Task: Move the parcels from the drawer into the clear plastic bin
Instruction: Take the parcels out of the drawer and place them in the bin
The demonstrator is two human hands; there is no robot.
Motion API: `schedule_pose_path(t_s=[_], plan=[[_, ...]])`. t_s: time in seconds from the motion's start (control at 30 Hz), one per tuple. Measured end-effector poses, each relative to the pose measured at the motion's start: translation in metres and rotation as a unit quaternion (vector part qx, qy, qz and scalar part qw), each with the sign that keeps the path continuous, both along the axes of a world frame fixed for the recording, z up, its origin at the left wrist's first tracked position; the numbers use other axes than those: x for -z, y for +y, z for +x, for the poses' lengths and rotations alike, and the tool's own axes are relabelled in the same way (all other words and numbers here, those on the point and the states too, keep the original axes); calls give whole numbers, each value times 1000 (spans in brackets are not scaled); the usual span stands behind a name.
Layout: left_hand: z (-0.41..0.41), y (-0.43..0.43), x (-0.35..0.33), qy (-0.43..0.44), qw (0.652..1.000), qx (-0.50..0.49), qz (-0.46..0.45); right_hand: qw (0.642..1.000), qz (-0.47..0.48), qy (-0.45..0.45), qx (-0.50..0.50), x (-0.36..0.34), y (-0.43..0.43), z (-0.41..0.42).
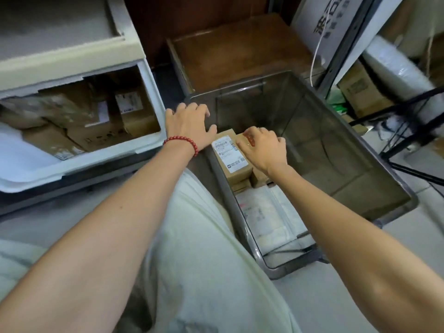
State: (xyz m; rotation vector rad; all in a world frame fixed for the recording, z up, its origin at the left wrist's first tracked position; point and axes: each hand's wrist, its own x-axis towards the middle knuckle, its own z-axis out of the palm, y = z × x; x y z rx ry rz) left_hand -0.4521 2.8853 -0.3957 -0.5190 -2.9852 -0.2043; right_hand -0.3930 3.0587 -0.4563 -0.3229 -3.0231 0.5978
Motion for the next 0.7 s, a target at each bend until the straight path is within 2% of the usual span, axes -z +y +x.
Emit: schedule_pose_path(t_s=[0.33,0.53,0.7], plan=[[35,-132,-52,24,993,-114,-32,989,-14,69,-127,-78,-103,-12],[44,-188,-55,25,985,-166,-39,976,-29,101,-192,-94,-180,-13],[53,-226,-24,-14,978,-201,-45,967,87,61,-232,-75,-207,-20]])
